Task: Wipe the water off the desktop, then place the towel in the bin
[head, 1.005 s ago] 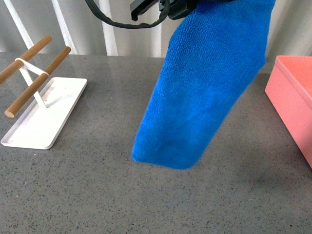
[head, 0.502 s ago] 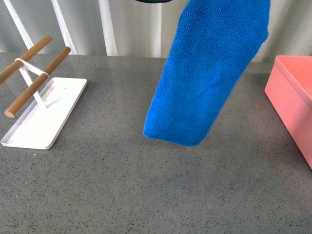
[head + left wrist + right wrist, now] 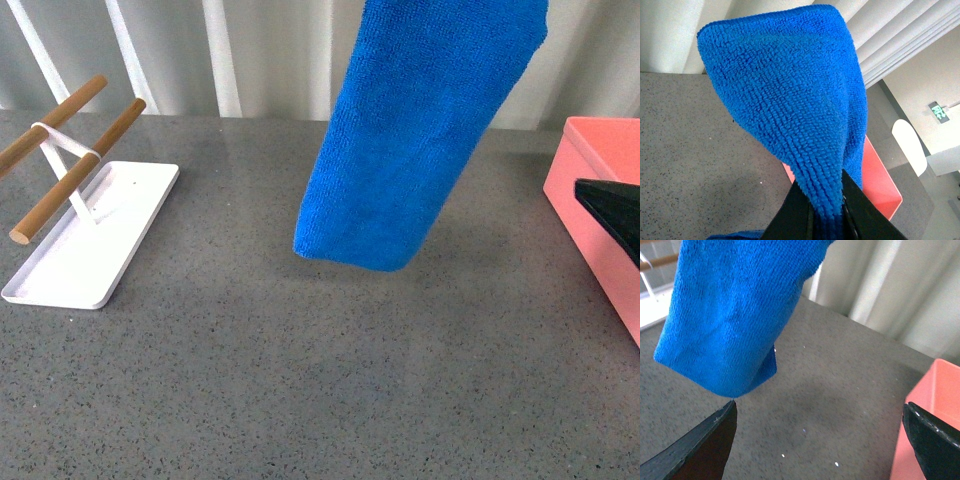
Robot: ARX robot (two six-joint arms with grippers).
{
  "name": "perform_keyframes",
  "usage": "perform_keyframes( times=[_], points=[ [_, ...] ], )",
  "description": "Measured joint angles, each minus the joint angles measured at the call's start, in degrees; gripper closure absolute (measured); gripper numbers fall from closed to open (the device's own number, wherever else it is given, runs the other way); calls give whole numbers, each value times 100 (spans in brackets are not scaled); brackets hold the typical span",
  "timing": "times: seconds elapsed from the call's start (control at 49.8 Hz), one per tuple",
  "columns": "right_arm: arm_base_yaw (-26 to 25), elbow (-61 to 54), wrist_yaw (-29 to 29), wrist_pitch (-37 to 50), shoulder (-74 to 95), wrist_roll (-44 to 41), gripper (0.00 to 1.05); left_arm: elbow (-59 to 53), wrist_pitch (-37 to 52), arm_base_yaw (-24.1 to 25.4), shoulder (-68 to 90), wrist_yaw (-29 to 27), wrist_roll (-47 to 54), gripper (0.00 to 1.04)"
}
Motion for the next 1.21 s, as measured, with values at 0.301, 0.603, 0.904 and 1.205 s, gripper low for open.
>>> perform_keyframes(
  times=[0.301,0.603,0.904,1.205],
  points=[
    [498,157,-317,1694,1113,822,7,22,-66,-31,-2,-37,-72,100],
    [442,1086,-474,2004,2225,1019,7,164,-319,-63,-7,-70,-184,100],
    [885,1720,-323,1862,2603,1224,8,280,-452,-155,-7,-146,-260,100],
    [1281,1856,-116,1985,2822,1303,66,308,-483,-173,-7,-164,-380,100]
  ],
)
